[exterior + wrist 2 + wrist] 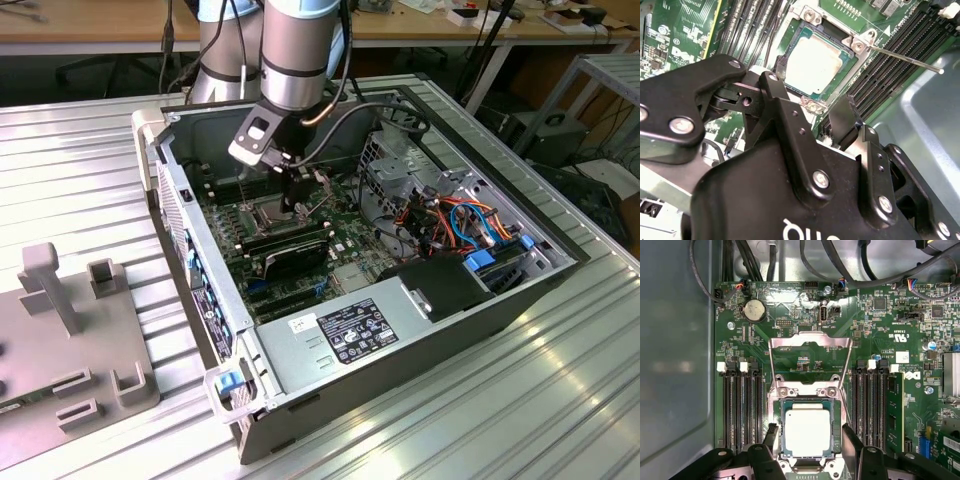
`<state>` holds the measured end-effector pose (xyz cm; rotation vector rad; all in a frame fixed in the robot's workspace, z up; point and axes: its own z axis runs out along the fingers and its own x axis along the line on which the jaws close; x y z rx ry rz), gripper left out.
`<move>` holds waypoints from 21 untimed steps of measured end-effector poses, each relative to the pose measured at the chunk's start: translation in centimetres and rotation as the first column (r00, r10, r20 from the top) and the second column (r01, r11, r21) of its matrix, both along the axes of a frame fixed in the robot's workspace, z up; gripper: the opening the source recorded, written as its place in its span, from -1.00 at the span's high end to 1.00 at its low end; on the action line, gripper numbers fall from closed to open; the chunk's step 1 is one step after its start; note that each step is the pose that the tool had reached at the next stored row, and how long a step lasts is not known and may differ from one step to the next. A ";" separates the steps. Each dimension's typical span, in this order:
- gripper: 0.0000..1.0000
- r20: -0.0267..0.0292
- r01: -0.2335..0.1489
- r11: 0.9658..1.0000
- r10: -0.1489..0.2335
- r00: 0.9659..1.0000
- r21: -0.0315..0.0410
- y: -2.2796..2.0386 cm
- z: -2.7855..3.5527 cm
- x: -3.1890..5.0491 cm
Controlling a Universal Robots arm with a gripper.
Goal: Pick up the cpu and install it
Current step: 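Place the cpu into insertion slot, then close the cpu cover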
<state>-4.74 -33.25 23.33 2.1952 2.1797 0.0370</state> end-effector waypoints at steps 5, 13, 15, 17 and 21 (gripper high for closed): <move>-0.23 0.000 0.000 1.000 0.000 1.000 0.000 0.01 0.52 0.01; -0.23 0.000 0.000 1.000 0.000 1.000 0.000 0.00 0.70 0.00; -0.23 0.000 0.000 1.000 0.000 1.000 0.000 0.00 0.86 0.00; -0.23 0.000 0.000 1.000 0.000 1.000 0.000 0.00 0.87 0.00; -0.23 0.000 0.000 1.000 0.000 1.000 0.000 0.00 0.88 0.00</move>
